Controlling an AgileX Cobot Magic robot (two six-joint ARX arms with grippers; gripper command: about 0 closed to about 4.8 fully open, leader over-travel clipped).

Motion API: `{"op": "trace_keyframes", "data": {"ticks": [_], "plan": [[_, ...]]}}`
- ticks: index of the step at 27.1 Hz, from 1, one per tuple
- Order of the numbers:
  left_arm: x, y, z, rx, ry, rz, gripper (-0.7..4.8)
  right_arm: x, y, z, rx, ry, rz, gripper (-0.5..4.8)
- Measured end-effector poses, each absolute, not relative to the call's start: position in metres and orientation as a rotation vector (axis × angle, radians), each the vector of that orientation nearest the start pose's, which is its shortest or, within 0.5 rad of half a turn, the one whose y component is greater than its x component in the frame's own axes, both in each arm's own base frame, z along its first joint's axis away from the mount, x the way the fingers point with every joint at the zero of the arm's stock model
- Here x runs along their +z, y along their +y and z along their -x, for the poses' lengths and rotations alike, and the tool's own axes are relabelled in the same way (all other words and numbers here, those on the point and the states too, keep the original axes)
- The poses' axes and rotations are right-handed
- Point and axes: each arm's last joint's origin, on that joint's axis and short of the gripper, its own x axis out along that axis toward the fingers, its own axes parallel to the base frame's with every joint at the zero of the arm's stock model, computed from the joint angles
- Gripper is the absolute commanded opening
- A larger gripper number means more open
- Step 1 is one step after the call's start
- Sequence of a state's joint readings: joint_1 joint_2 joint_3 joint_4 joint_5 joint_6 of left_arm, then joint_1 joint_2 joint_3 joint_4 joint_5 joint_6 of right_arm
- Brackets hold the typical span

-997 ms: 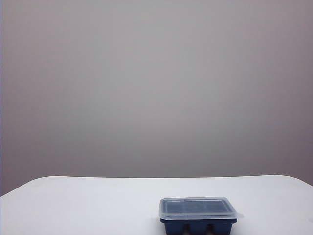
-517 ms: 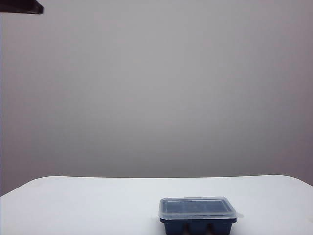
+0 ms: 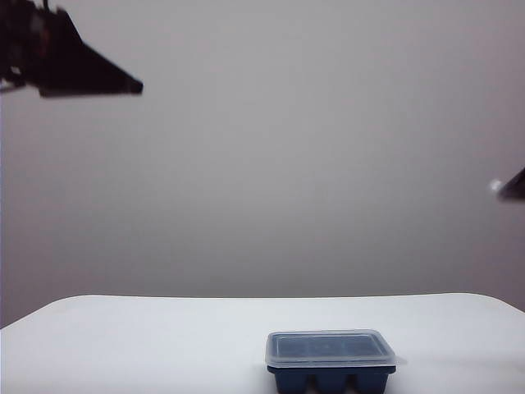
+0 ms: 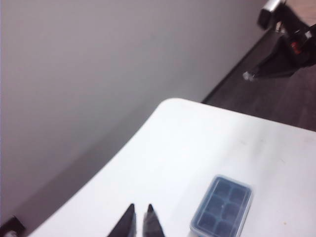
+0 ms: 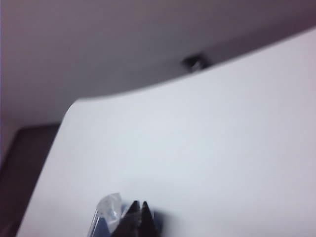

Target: Pick up the ice cube tray, remove its lid, and then place both the tray and the lid back on the table.

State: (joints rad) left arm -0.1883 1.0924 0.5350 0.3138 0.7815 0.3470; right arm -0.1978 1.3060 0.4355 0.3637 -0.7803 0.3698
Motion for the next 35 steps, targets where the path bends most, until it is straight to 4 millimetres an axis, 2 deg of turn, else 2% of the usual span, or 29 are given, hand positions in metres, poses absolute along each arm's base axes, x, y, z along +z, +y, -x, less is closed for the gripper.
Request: {"op": "trace_keyframes", "data": {"ticks": [2,6,7,11,13,14,15,17,23,35], "plan": [[0.227,-0.064,-0.224,-1.0,0.11,-0.229,0.27,0.147,-0.023,-0.238,0.535,0.626,-0.634,0.11],[0.206,-0.067,-0.236,-1.015,0.194,-0.202,0.3,0.119,-0.014,-0.248,0.591,0.702,-0.663,1.11],[0.2,-0.07,-0.239,-1.051,0.199,-0.192,0.3,0.105,-0.012,-0.251,0.599,0.748,-0.691,1.28],[0.182,-0.08,-0.246,-1.158,0.222,-0.159,0.39,0.087,-0.003,-0.259,0.645,0.836,-0.744,1.7],[0.175,-0.087,-0.247,-1.186,0.237,-0.16,1.06,0.079,0.001,-0.267,0.659,0.865,-0.767,1.72],[0.171,-0.091,-0.247,-1.2,0.25,-0.16,1.66,0.077,0.002,-0.269,0.664,0.877,-0.772,1.73],[0.166,-0.095,-0.247,-1.219,0.257,-0.165,1.82,0.072,0.007,-0.274,0.67,0.902,-0.782,1.8],[0.161,-0.102,-0.247,-1.246,0.269,-0.168,1.83,0.068,0.02,-0.285,0.703,0.94,-0.778,2.23],[0.159,-0.105,-0.247,-1.25,0.262,-0.174,1.83,0.066,0.042,-0.301,0.72,1.079,-0.789,2.25],[0.16,-0.106,-0.247,-1.241,0.258,-0.182,1.83,0.066,0.051,-0.298,0.687,1.249,-0.828,2.2]]}}
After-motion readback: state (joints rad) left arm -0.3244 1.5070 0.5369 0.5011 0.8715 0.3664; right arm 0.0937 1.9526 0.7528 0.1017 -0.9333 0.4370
